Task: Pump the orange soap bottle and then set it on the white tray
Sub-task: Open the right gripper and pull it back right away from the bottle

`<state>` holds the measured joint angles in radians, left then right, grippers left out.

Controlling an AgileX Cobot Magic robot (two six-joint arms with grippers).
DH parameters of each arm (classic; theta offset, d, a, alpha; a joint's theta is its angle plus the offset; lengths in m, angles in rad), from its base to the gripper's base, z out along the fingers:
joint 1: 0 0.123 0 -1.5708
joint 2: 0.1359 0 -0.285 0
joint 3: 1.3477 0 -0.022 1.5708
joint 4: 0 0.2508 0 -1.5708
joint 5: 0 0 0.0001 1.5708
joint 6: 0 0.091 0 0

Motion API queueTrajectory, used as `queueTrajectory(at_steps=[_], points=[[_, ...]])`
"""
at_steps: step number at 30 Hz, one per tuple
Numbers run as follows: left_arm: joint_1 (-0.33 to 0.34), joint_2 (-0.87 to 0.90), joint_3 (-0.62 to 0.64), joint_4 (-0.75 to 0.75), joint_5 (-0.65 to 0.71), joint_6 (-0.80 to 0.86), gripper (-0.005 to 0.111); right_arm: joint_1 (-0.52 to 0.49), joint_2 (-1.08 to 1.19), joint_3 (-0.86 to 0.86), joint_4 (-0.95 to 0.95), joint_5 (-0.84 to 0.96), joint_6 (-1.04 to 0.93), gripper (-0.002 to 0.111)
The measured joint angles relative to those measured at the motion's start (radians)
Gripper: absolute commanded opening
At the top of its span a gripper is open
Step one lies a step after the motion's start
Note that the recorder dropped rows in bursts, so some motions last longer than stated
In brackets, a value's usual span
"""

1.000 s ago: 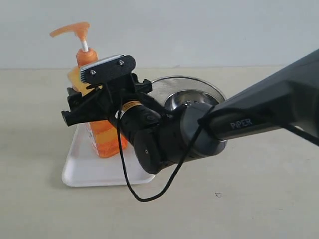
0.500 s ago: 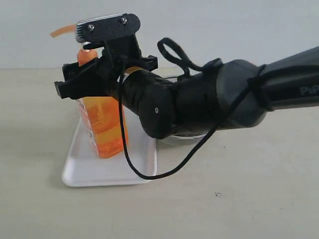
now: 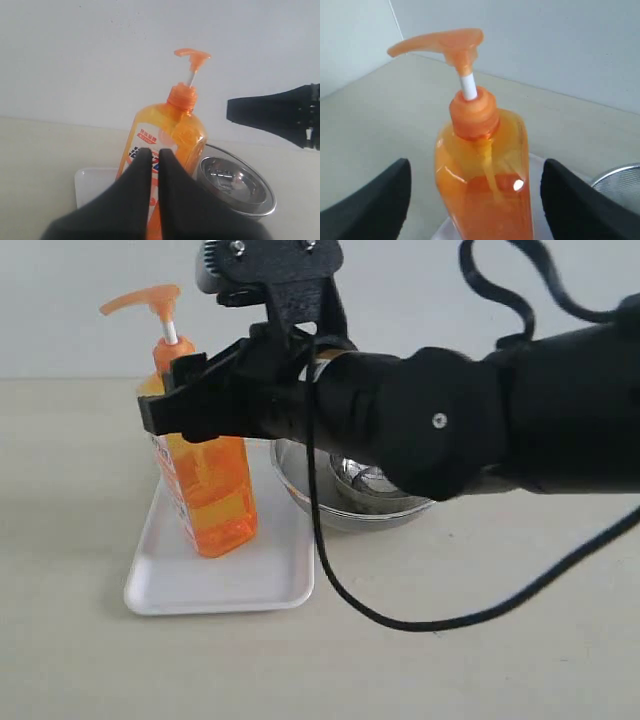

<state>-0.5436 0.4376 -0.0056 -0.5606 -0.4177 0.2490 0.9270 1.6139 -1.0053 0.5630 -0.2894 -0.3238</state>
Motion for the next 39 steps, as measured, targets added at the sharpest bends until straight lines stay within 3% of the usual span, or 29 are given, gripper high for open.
queueTrajectory(at_steps=[10, 36, 39], points=[[0.0, 0.0, 0.0, 0.001, 0.058, -0.077, 0.005, 0.0, -0.159, 0.168, 0.025, 0.055, 0.0, 0.065], [0.0, 0.0, 0.0, 0.108, 0.121, -0.204, 0.005, 0.0, -0.373, 0.176, 0.029, 0.252, -0.002, 0.064], [0.0, 0.0, 0.0, 0.11, 0.122, -0.204, 0.005, 0.0, -0.373, 0.179, 0.029, 0.289, -0.006, 0.054]])
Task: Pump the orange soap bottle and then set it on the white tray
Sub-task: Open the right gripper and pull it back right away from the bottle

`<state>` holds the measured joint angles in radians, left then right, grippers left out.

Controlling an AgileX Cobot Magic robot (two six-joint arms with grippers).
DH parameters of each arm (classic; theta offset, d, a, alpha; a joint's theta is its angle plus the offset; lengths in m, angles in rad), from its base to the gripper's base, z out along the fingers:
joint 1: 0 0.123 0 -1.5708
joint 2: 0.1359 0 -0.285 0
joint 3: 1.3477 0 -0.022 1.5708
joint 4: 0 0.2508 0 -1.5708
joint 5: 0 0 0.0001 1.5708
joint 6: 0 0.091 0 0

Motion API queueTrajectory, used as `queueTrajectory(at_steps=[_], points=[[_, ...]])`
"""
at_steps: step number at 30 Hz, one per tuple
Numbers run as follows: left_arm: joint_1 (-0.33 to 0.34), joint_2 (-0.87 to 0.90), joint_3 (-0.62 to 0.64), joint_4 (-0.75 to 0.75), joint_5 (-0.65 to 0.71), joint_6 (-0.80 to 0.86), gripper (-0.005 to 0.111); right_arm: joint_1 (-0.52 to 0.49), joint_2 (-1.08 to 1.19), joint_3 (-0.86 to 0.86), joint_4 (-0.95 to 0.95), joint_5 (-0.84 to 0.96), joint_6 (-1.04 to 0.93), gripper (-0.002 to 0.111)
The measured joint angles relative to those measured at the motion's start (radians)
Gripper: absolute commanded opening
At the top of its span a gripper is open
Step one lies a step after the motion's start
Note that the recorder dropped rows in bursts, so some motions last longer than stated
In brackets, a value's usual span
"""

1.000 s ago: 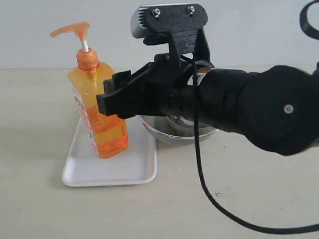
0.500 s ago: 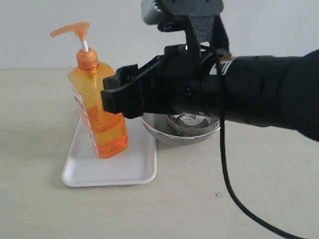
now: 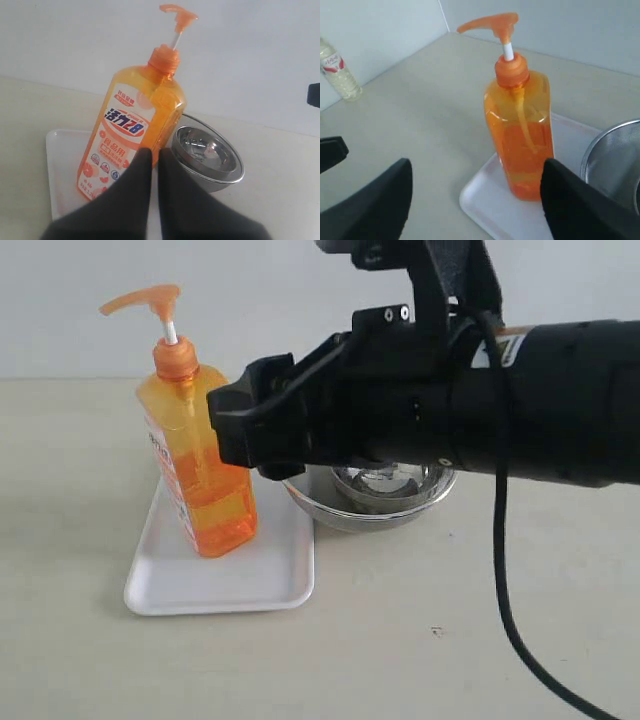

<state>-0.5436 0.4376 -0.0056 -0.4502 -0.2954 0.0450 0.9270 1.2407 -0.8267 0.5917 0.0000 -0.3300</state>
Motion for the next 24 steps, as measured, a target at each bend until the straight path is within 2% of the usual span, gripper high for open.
queueTrajectory(at_steps=[4, 6, 7, 14, 24], points=[[0.0, 0.0, 0.0, 0.0, 0.0, 0.0, 0.005, 0.0, 0.0, 0.0, 0.0, 0.024, -0.002, 0.025], [0.0, 0.0, 0.0, 0.002, 0.0, 0.0, 0.005, 0.0, 0.0, 0.0, 0.0, 0.029, -0.006, 0.005], [0.0, 0.0, 0.0, 0.002, 0.0, 0.0, 0.005, 0.0, 0.0, 0.0, 0.0, 0.03, -0.006, 0.0], [0.0, 0.0, 0.0, 0.002, 0.0, 0.0, 0.005, 0.0, -0.002, 0.03, -0.02, 0.019, -0.01, 0.0], [0.0, 0.0, -0.003, 0.081, 0.006, -0.002, 0.005, -0.029, -0.043, 0.247, -0.01, -0.196, -0.033, 0.0]])
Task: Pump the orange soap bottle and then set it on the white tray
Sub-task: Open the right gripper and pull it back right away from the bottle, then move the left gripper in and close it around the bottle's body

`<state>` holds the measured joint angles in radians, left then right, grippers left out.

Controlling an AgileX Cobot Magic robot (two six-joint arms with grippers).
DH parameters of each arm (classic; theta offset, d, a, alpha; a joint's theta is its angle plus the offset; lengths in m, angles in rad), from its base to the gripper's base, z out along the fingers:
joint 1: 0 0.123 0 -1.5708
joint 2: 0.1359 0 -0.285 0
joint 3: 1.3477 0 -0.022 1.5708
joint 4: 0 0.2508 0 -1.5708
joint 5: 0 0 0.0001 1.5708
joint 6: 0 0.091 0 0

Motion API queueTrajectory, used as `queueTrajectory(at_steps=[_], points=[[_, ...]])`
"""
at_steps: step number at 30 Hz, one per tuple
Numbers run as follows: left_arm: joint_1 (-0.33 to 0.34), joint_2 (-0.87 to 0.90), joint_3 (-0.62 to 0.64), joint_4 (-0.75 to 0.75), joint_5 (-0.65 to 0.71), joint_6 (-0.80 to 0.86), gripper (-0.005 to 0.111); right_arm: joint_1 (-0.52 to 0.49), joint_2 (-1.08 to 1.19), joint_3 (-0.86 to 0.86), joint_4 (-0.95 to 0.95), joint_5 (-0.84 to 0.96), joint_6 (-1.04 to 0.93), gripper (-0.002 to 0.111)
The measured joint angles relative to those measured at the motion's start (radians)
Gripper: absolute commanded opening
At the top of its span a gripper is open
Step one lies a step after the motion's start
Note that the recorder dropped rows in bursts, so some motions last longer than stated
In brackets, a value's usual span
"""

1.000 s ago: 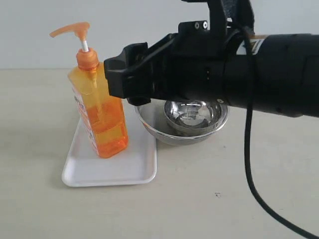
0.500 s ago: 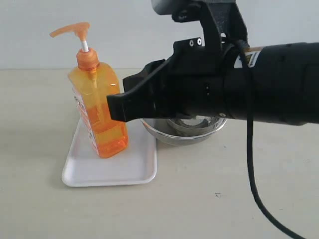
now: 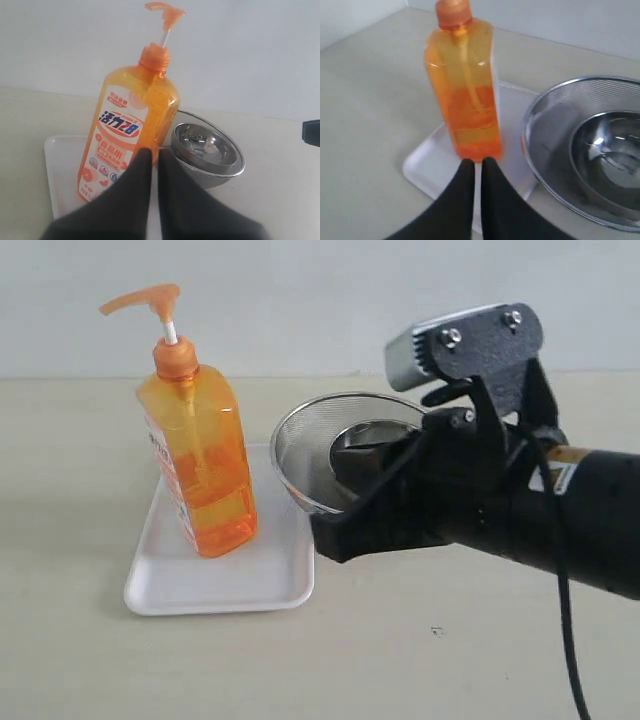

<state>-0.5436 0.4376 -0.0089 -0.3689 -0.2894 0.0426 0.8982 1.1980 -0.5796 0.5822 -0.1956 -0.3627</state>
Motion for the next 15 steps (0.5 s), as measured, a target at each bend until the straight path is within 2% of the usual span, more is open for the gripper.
queueTrajectory(at_steps=[7, 15], points=[[0.0, 0.107, -0.101, 0.044, 0.0, 0.0, 0.005, -0.095, -0.09, 0.099, 0.007, -0.057, -0.002, 0.0], [0.0, 0.335, -0.197, 0.086, -0.026, -0.006, 0.005, -0.107, -0.201, 0.175, 0.007, -0.086, -0.029, 0.0]])
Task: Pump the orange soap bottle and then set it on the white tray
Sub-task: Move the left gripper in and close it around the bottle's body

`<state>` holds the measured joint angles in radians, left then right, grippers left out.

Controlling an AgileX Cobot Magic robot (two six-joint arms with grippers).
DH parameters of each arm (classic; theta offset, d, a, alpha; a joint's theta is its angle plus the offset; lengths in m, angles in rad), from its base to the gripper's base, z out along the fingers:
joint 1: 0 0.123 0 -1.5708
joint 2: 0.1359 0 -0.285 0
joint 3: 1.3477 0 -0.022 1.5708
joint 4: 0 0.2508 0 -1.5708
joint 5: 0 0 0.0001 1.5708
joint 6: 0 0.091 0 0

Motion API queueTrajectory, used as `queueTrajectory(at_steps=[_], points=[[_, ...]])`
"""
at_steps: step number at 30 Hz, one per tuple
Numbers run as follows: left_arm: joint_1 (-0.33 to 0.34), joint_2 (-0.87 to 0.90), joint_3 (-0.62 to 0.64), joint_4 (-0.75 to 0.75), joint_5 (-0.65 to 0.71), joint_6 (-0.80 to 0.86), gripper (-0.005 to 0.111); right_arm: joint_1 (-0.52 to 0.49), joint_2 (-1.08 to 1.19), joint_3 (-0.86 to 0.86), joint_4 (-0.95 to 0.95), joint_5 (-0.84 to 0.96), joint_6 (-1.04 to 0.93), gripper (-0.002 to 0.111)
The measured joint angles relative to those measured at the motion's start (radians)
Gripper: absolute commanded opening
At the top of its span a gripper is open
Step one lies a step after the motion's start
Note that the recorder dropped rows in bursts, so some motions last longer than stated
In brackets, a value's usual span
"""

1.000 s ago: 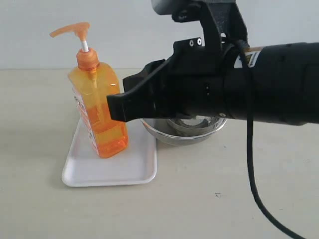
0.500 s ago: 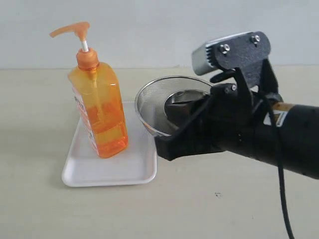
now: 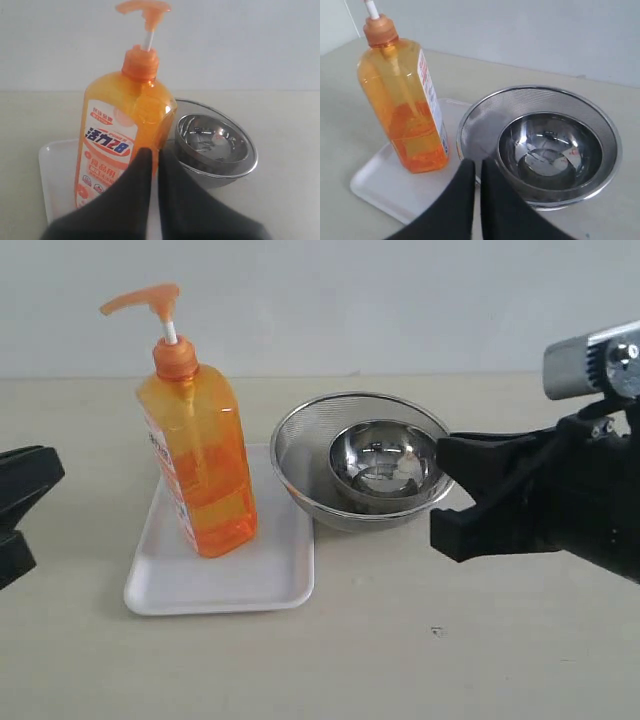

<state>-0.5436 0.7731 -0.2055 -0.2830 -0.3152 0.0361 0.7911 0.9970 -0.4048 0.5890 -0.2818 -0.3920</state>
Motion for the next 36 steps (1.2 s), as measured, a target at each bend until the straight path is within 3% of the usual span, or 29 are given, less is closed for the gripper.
queueTrajectory(at_steps=[3, 9, 12, 22, 32, 36], points=[[0.0, 0.067, -0.002, 0.055, -0.066, -0.06, 0.005, -0.002, -0.028, 0.049, 0.003, -0.044, -0.002, 0.0], [0.0, 0.161, -0.003, 0.334, -0.209, -0.3, 0.005, -0.002, -0.08, 0.159, 0.026, -0.154, -0.004, 0.0], [0.0, 0.2, -0.003, 0.377, -0.225, -0.338, 0.005, -0.002, -0.087, 0.191, 0.031, -0.184, -0.004, 0.0], [0.0, 0.365, -0.003, 0.437, -0.299, -0.401, 0.005, -0.002, -0.087, 0.237, 0.033, -0.219, 0.0, 0.0], [0.0, 0.585, -0.03, 0.423, -0.475, -0.408, 0.005, -0.002, -0.087, 0.237, 0.033, -0.213, 0.0, 0.0], [-0.04, 0.66, -0.034, 0.319, -0.562, -0.329, 0.005, -0.002, -0.087, 0.237, 0.037, -0.21, 0.0, 0.0]])
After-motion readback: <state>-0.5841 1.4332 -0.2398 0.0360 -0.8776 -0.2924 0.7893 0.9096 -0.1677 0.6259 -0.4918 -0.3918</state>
